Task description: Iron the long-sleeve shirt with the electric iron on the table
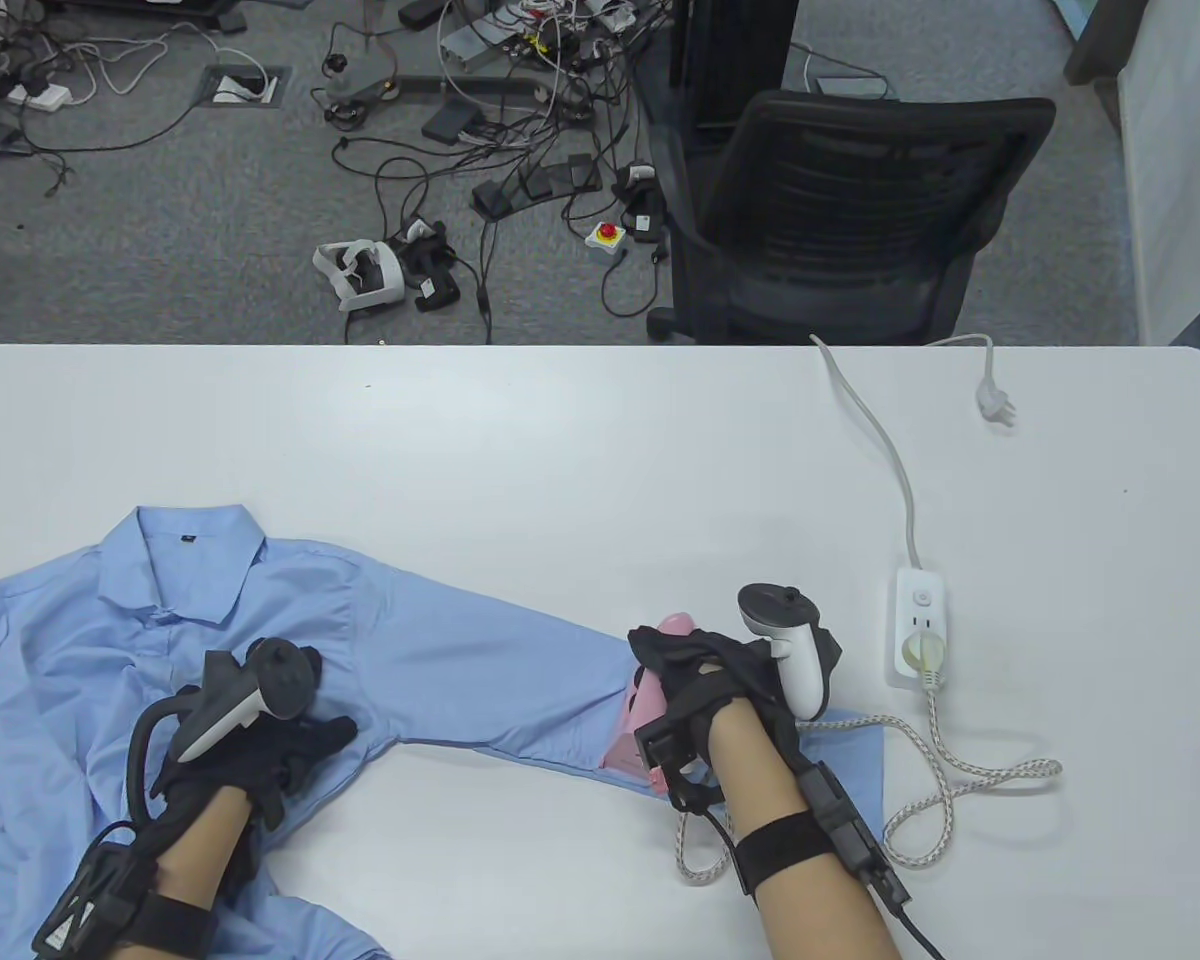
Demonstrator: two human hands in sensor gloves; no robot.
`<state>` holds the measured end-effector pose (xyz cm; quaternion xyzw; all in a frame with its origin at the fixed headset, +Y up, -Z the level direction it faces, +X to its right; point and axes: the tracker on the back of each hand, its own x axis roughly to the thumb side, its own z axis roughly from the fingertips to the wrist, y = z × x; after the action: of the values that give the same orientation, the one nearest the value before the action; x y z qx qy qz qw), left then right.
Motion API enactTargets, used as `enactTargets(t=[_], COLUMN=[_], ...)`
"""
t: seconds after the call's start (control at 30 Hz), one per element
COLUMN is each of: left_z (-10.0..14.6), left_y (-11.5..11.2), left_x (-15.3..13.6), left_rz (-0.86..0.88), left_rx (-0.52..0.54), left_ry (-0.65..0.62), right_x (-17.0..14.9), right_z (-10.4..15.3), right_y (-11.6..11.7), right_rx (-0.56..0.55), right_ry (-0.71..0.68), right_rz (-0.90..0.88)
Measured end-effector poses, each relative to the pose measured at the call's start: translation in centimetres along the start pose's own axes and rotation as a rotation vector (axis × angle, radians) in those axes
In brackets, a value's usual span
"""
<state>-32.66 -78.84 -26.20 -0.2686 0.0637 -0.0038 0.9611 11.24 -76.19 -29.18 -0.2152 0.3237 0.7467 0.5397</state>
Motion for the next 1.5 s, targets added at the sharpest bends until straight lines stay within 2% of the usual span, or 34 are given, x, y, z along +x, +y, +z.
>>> enactTargets(t=[0.1,0.17,0.27,0.4,0.5,0.67,0.77,0.93,1.1,1.37,1.5], left_z=[0.0,0.0,0.0,0.0,0.0,0.0,0.1,0.2,0.1,0.1,0.1], left_y=[0.0,0.0,0.0,0.0,0.0,0.1,0.0,0.0,0.1,0.1,0.1], left_x=[0.0,0.0,0.1,0.1,0.0,0.1,0.1,0.7,0.8,0.8,0.8], left_rz=[0.001,0.003,0.003,0.002,-0.001,-0.004,-0.003,-0.032,-0.027,-0.028,-0.027], left_rx=[-0.003,-0.003,-0.003,-0.002,0.002,0.004,0.010,0.023,0.019,0.017,0.015], left_ry=[0.001,0.000,0.000,0.002,0.010,0.013,0.023,0.025,0.031,0.031,0.029], right_x=[0.2,0.2,0.3,0.2,-0.4,-2.9,-3.9,-4.8,-3.8,-7.4,-8.5], right_z=[0.5,0.2,-0.6,-1.1,-0.6,0.7,1.7,2.3,2.9,5.0,5.8], right_y=[0.7,1.8,3.1,2.7,1.3,-3.2,-5.0,-5.8,-5.4,-9.7,-11.2], right_rx=[0.020,0.070,0.061,0.065,0.011,-0.065,-0.112,-0.130,-0.202,-0.243,-0.264], right_ry=[-0.058,-0.038,-0.022,-0.012,0.013,0.048,0.078,0.092,0.123,0.165,0.171], right_rz=[0.006,-0.034,0.005,-0.049,-0.053,-0.096,-0.082,-0.106,0.002,-0.092,-0.083])
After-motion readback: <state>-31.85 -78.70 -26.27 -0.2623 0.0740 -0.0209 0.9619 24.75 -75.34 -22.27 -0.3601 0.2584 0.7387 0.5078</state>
